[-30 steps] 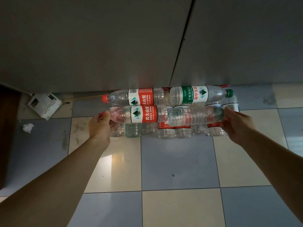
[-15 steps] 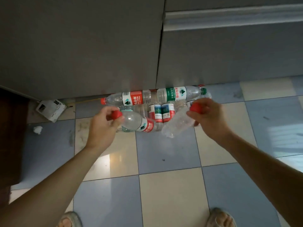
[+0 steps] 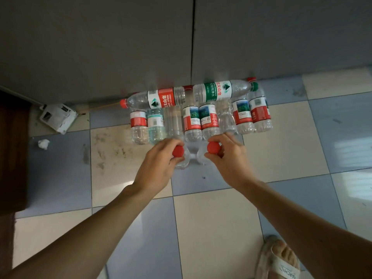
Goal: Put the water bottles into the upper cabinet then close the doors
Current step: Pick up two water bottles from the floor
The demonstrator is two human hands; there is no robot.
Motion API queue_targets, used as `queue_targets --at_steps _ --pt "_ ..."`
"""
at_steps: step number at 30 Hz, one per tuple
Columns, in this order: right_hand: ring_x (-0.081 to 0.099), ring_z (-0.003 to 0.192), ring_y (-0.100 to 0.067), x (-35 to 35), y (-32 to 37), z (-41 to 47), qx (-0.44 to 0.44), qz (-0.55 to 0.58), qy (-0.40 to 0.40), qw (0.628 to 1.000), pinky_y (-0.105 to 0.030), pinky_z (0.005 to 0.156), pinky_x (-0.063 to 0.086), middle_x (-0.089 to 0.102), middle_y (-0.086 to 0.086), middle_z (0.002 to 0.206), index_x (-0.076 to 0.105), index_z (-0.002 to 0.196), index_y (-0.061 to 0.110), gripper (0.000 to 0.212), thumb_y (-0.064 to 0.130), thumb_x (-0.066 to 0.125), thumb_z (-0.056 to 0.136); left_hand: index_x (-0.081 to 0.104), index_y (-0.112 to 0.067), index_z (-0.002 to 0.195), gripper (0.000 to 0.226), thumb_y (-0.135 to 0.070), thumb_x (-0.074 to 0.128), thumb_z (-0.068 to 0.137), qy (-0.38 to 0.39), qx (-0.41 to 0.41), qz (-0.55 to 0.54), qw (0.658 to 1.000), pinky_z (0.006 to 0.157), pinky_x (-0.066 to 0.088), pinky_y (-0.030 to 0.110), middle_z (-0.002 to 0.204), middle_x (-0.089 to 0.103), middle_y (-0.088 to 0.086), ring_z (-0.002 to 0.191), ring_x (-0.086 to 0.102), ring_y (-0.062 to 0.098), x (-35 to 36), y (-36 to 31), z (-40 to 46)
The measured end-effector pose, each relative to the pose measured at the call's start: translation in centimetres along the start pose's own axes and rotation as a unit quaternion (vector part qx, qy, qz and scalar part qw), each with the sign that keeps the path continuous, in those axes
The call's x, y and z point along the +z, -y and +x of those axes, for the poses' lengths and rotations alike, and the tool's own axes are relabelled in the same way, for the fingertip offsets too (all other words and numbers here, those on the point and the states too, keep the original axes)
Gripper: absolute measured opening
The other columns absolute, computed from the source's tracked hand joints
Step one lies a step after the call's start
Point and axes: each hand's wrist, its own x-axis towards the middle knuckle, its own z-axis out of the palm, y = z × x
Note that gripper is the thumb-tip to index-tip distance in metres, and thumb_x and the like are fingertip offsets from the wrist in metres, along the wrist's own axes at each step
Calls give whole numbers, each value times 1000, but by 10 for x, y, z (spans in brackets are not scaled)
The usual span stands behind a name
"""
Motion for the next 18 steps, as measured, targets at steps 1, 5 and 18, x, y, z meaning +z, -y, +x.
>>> queue_targets --at_steps 1,5,18 --pt "57 92 -12 2 -1 -2 -11 -1 -1 1000 -23 81 51 51 16 107 63 111 19 35 14 81 82 60 -19 120 35 -16 76 88 3 3 -7 1000 89 45 24 122 65 -2 108 58 16 3 1 -2" --pt "56 94 -10 5 -7 -12 9 -2 -4 1000 -27 82 54 50 16 113 61 115 21 39 21 82 83 59 -22 121 40 -19 78 86 6 0 -33 999 89 46 19 120 62 -8 106 57 10 10 0 -11" --pt "44 134 -24 45 -66 -7 192 96 77 974 -51 109 44 46 -1 145 32 150 25 101 21 92 69 36 -58 122 92 -17 95 65 -51 -196 -251 947 77 40 -4 109 56 -44 105 51 -24 82 39 -17"
